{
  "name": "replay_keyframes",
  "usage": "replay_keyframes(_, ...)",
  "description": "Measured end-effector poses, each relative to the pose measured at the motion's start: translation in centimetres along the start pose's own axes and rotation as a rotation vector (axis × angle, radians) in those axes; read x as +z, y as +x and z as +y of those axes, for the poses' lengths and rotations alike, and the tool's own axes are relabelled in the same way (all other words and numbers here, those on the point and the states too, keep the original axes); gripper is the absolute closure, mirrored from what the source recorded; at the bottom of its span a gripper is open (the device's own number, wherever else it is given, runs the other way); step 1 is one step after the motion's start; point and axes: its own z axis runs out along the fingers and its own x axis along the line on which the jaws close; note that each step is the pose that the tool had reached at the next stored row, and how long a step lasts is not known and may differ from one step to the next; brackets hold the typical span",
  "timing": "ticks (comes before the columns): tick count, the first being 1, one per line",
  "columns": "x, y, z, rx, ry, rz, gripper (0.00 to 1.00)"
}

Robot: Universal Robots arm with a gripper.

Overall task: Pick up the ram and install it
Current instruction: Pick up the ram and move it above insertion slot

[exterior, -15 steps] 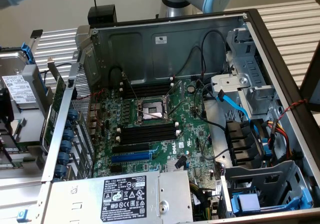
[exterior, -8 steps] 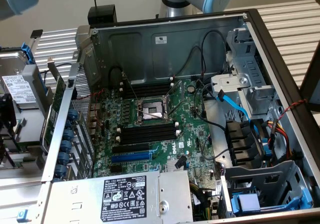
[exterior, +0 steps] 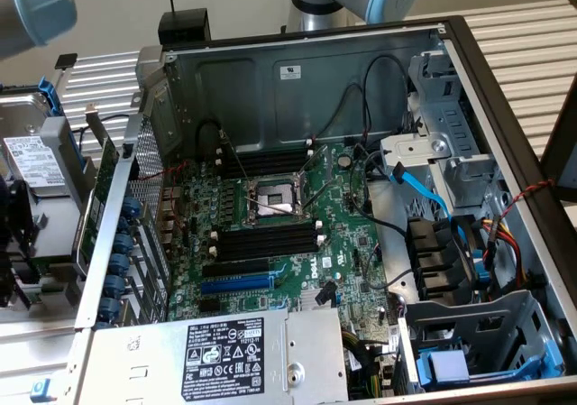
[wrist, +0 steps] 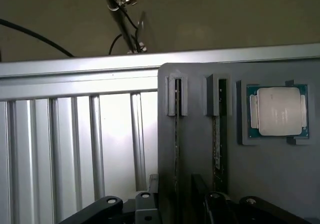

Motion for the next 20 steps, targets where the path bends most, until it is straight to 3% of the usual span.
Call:
replay_keyframes(3, 0.16, 0.0, 0.0, 0.0, -0.0044, 0.0006, 0.7)
replay_keyframes(5, 0.17, 0.0, 0.01, 0.0, -0.0046, 0.0004, 0.82)
replay_keyframes(8, -0.01, 0.0, 0.06, 0.0, -0.0043, 0.0003, 0.87)
replay_keyframes(20, -5.09, -0.1, 0.38, 0.0, -0.0044, 0.0003, 0.87)
